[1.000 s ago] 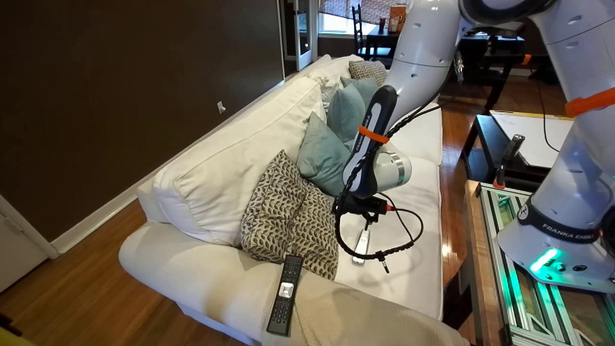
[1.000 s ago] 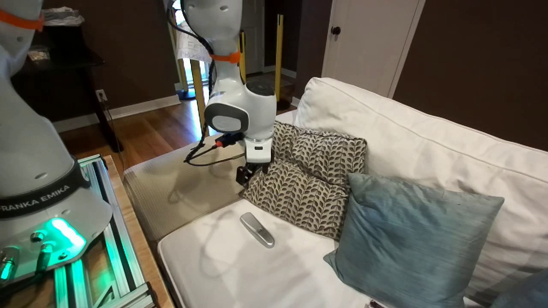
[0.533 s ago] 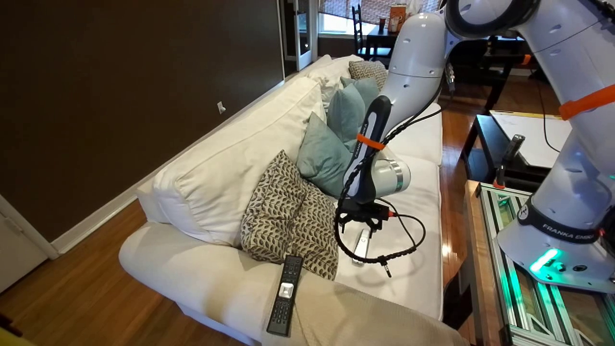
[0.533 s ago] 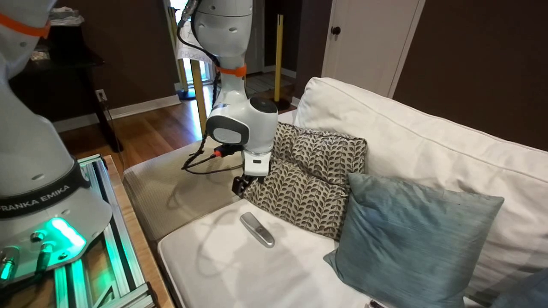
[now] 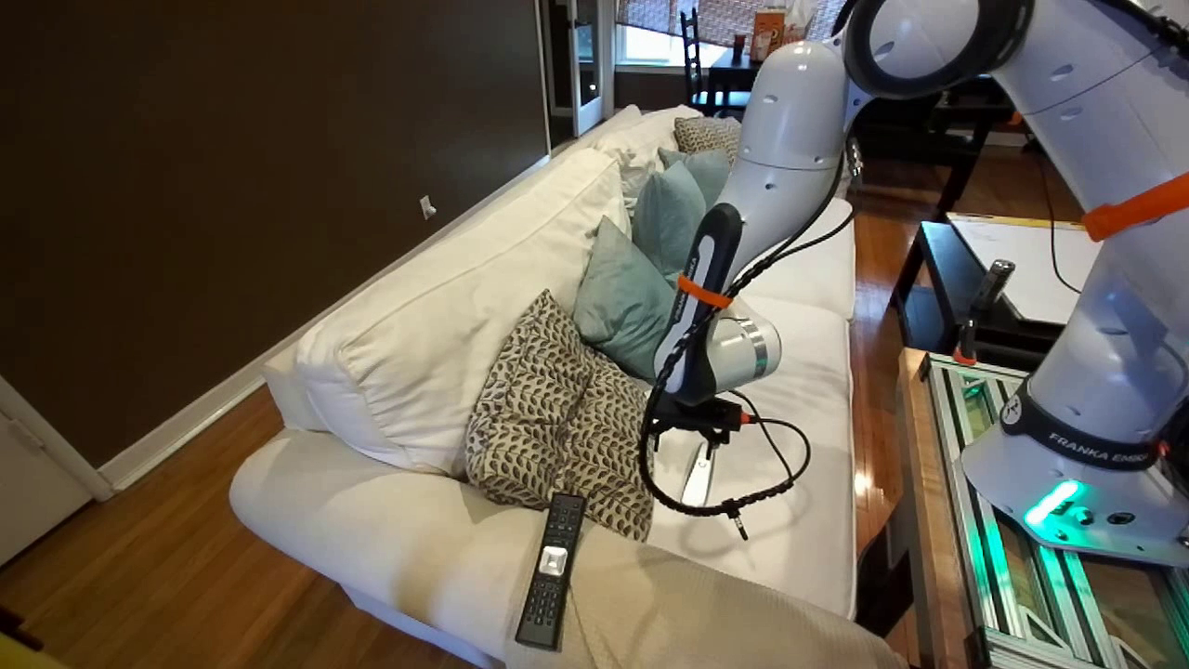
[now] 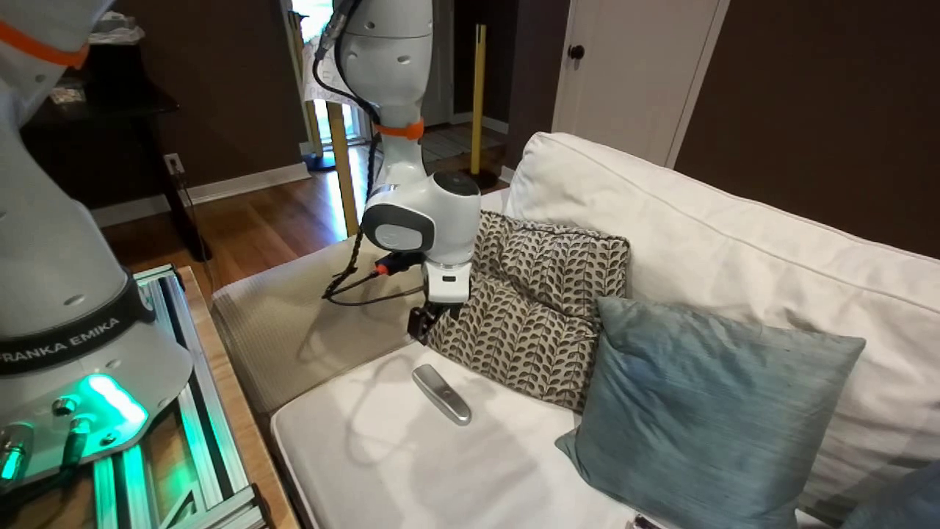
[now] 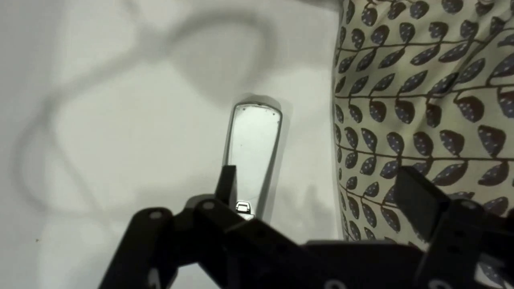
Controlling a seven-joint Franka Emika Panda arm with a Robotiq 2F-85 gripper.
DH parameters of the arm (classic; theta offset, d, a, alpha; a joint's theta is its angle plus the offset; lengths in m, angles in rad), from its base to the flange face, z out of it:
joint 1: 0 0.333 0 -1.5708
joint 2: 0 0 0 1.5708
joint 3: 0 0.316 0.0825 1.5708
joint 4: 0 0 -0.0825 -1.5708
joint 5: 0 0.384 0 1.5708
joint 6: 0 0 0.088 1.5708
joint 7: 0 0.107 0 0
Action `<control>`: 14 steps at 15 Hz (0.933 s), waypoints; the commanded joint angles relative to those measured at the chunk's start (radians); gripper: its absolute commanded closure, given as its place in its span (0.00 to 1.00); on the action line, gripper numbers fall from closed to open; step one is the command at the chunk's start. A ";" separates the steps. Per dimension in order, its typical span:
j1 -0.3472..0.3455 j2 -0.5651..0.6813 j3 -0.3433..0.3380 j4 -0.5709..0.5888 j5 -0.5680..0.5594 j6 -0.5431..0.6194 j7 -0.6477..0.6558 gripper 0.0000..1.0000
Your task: Put the grey remote upright, then put it on the armrest of the chair
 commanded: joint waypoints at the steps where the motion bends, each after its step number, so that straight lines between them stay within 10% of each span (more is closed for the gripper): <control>1: 0.084 0.095 -0.040 0.102 0.019 -0.037 0.040 0.00; 14: 0.164 0.272 -0.086 0.183 0.022 -0.050 0.186 0.00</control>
